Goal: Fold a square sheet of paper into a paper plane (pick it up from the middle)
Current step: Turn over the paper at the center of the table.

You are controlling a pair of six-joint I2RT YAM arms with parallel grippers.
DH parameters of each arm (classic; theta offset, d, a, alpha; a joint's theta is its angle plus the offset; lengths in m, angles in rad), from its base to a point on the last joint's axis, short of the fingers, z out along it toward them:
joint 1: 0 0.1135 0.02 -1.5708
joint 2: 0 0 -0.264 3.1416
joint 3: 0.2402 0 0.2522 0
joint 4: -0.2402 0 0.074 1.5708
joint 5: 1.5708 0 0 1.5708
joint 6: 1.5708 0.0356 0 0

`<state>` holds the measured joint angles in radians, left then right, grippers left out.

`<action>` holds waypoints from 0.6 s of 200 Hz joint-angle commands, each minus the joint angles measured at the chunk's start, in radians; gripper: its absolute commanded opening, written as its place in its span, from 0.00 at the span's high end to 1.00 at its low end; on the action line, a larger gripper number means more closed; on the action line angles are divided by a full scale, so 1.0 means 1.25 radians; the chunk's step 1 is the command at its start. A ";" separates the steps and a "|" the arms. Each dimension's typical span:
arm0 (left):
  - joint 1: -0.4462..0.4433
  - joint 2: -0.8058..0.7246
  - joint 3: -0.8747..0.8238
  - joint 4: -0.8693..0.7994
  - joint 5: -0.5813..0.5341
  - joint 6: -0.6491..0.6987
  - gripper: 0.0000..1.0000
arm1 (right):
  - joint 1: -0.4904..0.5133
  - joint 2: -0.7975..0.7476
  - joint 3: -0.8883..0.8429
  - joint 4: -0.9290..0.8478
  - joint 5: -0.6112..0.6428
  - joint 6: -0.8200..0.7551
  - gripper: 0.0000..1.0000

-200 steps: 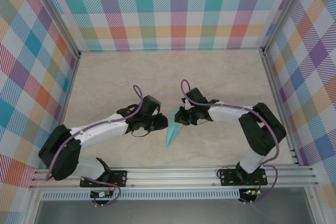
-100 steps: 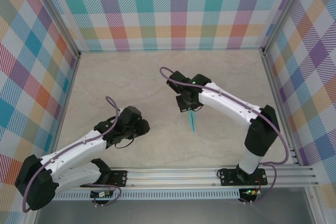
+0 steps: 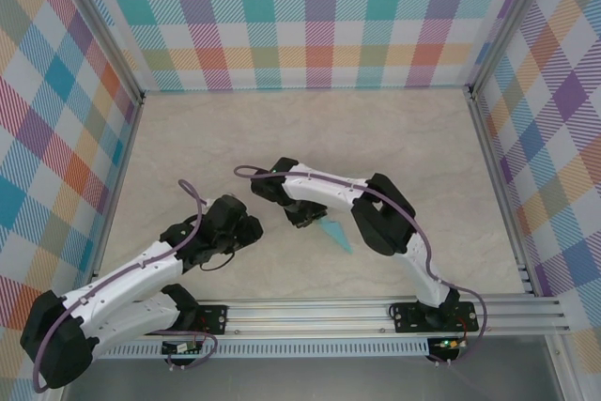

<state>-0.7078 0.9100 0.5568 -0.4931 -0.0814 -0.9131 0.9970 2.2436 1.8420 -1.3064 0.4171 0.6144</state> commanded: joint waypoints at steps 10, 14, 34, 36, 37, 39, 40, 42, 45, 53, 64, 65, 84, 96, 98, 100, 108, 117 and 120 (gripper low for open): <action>0.014 -0.034 -0.019 -0.030 -0.024 -0.022 0.56 | 0.002 -0.020 0.021 0.088 -0.207 0.010 0.66; 0.014 -0.034 -0.020 -0.030 -0.024 -0.023 0.56 | 0.004 -0.031 0.016 0.106 -0.232 0.003 0.62; 0.015 -0.035 -0.017 -0.033 -0.019 -0.022 0.55 | 0.004 -0.099 -0.033 0.193 -0.316 -0.019 0.34; 0.014 -0.035 -0.017 -0.033 -0.019 -0.023 0.55 | 0.004 -0.110 -0.040 0.202 -0.325 -0.022 0.31; 0.014 -0.035 -0.017 -0.032 -0.018 -0.022 0.55 | 0.004 -0.115 -0.043 0.207 -0.329 -0.023 0.30; 0.015 -0.034 -0.017 -0.032 -0.018 -0.023 0.55 | 0.003 -0.124 -0.050 0.214 -0.333 -0.025 0.29; 0.015 -0.034 -0.016 -0.031 -0.018 -0.023 0.55 | 0.002 -0.129 -0.054 0.218 -0.334 -0.025 0.28; 0.015 -0.033 -0.016 -0.030 -0.017 -0.024 0.55 | 0.002 -0.138 -0.058 0.225 -0.336 -0.026 0.26; 0.015 -0.032 -0.016 -0.029 -0.015 -0.024 0.55 | 0.003 -0.152 -0.071 0.233 -0.339 -0.026 0.24; 0.015 -0.030 -0.017 -0.023 -0.009 -0.025 0.54 | 0.001 -0.189 -0.098 0.258 -0.344 -0.034 0.22; 0.016 -0.024 -0.017 -0.012 0.005 -0.024 0.54 | -0.004 -0.247 -0.147 0.292 -0.341 -0.036 0.19; 0.015 -0.022 -0.017 -0.011 0.007 -0.024 0.54 | -0.004 -0.253 -0.153 0.296 -0.341 -0.036 0.19; 0.017 0.006 -0.016 0.027 0.052 -0.016 0.52 | -0.050 -0.369 -0.309 0.409 -0.376 -0.023 0.19; 0.016 0.033 -0.012 0.051 0.079 -0.010 0.52 | -0.101 -0.430 -0.427 0.502 -0.435 -0.012 0.22; 0.016 0.038 -0.011 0.054 0.083 -0.009 0.52 | -0.110 -0.438 -0.445 0.514 -0.450 -0.010 0.23; 0.016 0.043 -0.010 0.058 0.087 -0.007 0.52 | -0.118 -0.447 -0.459 0.530 -0.462 -0.010 0.23; 0.016 0.062 -0.006 0.071 0.105 -0.005 0.52 | -0.153 -0.472 -0.524 0.584 -0.510 -0.007 0.23; 0.015 0.085 -0.002 0.085 0.120 0.000 0.51 | -0.186 -0.483 -0.573 0.630 -0.559 -0.010 0.23; 0.015 0.095 0.000 0.090 0.126 0.002 0.51 | -0.197 -0.485 -0.587 0.641 -0.574 -0.013 0.24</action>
<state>-0.7033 0.9707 0.5449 -0.4431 -0.0044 -0.9276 0.8524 1.6501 1.2667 -0.7250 -0.1116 0.5907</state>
